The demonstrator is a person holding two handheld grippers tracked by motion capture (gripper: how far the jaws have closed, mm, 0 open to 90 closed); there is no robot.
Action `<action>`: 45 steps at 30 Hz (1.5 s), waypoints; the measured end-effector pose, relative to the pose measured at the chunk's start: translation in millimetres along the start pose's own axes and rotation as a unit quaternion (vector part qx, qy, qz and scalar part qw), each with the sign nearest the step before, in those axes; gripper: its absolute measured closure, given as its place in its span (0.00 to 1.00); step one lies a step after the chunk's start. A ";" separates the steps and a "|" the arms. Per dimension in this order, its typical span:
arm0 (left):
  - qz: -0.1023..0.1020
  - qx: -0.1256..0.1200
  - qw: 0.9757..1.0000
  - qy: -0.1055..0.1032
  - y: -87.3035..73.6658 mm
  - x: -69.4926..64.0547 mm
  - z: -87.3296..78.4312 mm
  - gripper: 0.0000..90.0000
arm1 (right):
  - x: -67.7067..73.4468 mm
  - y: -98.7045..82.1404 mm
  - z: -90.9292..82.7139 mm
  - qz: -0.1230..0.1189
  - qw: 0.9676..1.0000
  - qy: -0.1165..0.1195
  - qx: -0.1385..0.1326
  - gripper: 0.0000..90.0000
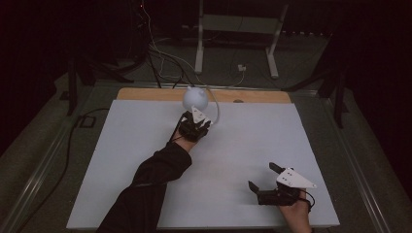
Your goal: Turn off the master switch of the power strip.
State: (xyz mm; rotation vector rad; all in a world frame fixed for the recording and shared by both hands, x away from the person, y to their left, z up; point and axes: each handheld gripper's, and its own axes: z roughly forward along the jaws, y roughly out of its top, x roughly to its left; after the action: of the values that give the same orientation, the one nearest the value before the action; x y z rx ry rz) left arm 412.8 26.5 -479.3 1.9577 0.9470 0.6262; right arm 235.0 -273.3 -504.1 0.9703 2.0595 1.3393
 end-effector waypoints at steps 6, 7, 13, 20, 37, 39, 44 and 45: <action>0.033 0.006 0.999 0.005 -2.5 -2.8 7.6 0.97 | 0.0 0.1 -0.1 0.001 1.000 0.002 -0.001 0.00; 0.036 0.009 0.999 0.005 -2.8 -2.9 8.9 0.98 | -0.1 0.1 -0.1 0.001 1.000 0.002 -0.001 0.00; 0.057 0.025 0.998 0.013 -5.7 -4.7 17.8 1.00 | 0.2 0.1 0.0 0.000 1.000 0.003 0.001 0.00; 0.080 0.036 0.996 0.036 -10.9 -3.6 24.9 1.00 | 0.4 0.2 0.1 -0.001 1.000 0.002 0.001 0.00; 0.089 0.055 0.993 0.045 -17.3 0.3 37.4 1.00 | 0.5 -0.4 1.2 -0.002 1.000 0.004 0.006 0.00; 0.090 0.056 0.993 0.045 -17.2 0.1 37.9 1.00 | 0.9 -0.4 1.2 -0.003 1.000 0.004 0.006 0.00; 0.103 0.064 0.992 0.046 -17.1 -0.3 39.7 1.00 | 0.6 -0.6 1.5 -0.003 1.000 0.004 0.007 0.00; 0.104 0.066 0.991 0.047 -16.5 -0.6 39.8 1.00 | 0.8 -0.6 1.5 -0.003 1.000 0.004 0.008 0.00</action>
State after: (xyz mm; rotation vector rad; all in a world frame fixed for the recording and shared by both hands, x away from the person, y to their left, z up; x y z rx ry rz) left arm 434.7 12.8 -513.9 2.1804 0.8663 0.7973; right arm 235.4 -272.0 -505.2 0.9665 2.0800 1.3281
